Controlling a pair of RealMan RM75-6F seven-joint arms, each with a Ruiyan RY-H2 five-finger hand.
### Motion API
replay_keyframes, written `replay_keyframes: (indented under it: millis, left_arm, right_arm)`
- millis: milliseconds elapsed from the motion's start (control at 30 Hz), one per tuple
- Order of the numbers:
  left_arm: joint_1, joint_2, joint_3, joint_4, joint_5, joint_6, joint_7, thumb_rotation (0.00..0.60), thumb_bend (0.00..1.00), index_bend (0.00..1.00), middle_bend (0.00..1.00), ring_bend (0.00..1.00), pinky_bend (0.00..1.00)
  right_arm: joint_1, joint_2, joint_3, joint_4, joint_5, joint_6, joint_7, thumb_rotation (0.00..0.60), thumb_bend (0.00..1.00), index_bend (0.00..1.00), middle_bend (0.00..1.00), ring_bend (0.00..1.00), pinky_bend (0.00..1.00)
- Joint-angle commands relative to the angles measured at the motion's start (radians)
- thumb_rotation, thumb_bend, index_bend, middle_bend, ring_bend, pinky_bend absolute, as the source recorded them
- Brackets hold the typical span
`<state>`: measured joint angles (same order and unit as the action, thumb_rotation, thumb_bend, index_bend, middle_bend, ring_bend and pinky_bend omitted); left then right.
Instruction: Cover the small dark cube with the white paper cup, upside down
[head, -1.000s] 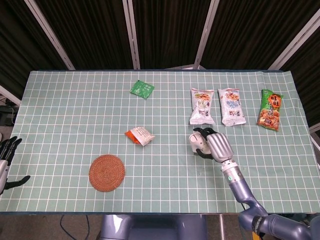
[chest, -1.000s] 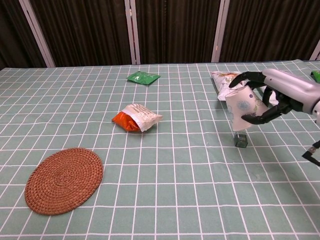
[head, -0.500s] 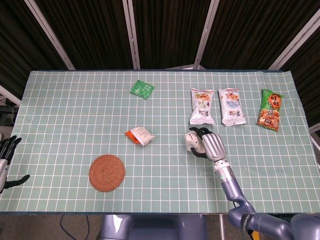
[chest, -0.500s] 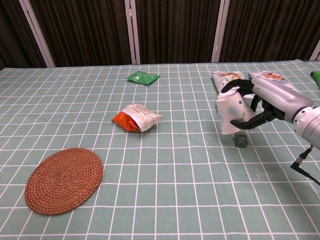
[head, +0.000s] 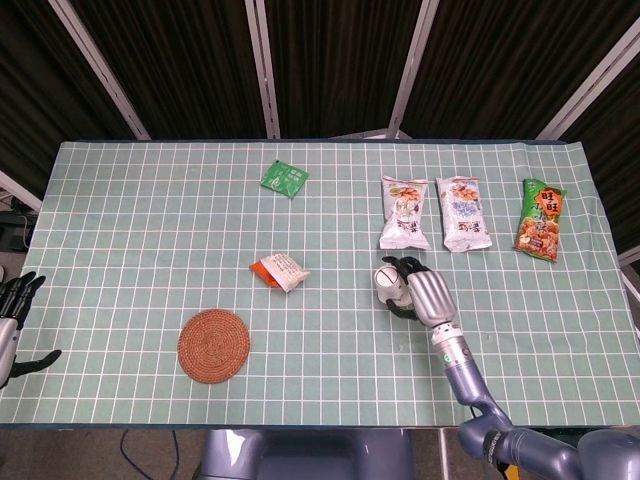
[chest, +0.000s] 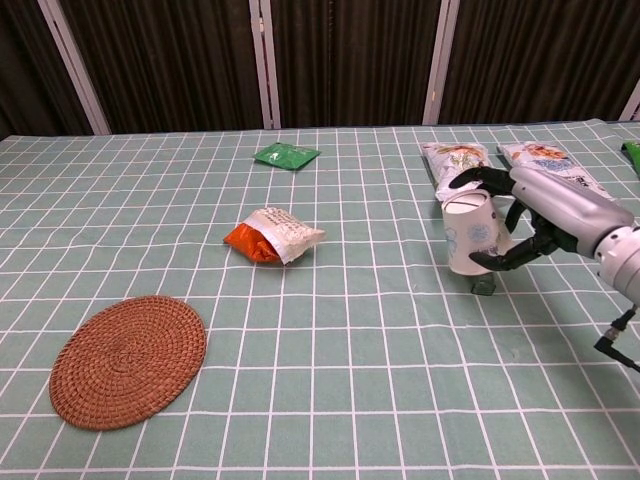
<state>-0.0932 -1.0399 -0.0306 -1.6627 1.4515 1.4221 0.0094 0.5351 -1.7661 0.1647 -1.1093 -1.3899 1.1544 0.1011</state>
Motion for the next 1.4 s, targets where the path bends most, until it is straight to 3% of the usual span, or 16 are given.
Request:
replay_keyframes:
  millis: [33,400,567,733,900,1033,1233,1400]
  left_arm:
    - [0.0,0.0,0.0,0.0,0.0,0.001,-0.001,0.6,0.0,0.0,0.0,0.0,0.0]
    - [0.002,0.006,0.001,-0.004,0.006,0.006,-0.01,0.6,0.0,0.0,0.0,0.0,0.0]
    - [0.004,0.008,0.002,-0.006,0.01,0.01,-0.012,0.6,0.0,0.0,0.0,0.0,0.0]
    - [0.005,0.01,0.003,-0.008,0.015,0.015,-0.016,0.6,0.0,0.0,0.0,0.0,0.0]
    - [0.01,0.014,0.004,-0.009,0.022,0.027,-0.023,0.6,0.0,0.0,0.0,0.0,0.0]
    - [0.018,0.012,0.001,-0.005,0.032,0.052,-0.02,0.6,0.0,0.0,0.0,0.0,0.0]
    - [0.029,-0.005,-0.008,0.015,0.047,0.097,-0.011,0.6,0.0,0.0,0.0,0.0,0.0]
    - [0.036,-0.012,-0.014,0.03,0.052,0.117,-0.03,0.6,0.0,0.0,0.0,0.0,0.0]
  right_arm:
    - [-0.006,0.008,-0.008,-0.013,-0.001,-0.002,0.005,0.6,0.18,0.11,0.24,0.15,0.37]
    - [-0.035,0.042,-0.042,-0.063,-0.023,0.018,-0.015,0.6,0.18,0.11,0.22,0.14,0.36]
    - [-0.048,0.061,-0.048,-0.086,-0.04,0.046,-0.021,0.6,0.17,0.09,0.15,0.07,0.22]
    - [-0.062,0.099,-0.035,-0.14,-0.058,0.093,0.005,0.6,0.16,0.09,0.15,0.06,0.18]
    - [-0.092,0.208,-0.036,-0.251,-0.101,0.164,0.007,0.6,0.07,0.07,0.12,0.02,0.1]
    - [-0.13,0.334,-0.052,-0.326,-0.152,0.233,-0.029,0.6,0.0,0.02,0.03,0.0,0.0]
    - [-0.212,0.558,-0.101,-0.431,-0.188,0.299,-0.152,0.6,0.0,0.0,0.0,0.0,0.0]
    - [-0.277,0.655,-0.128,-0.49,-0.159,0.328,-0.254,0.6,0.0,0.0,0.0,0.0,0.0]
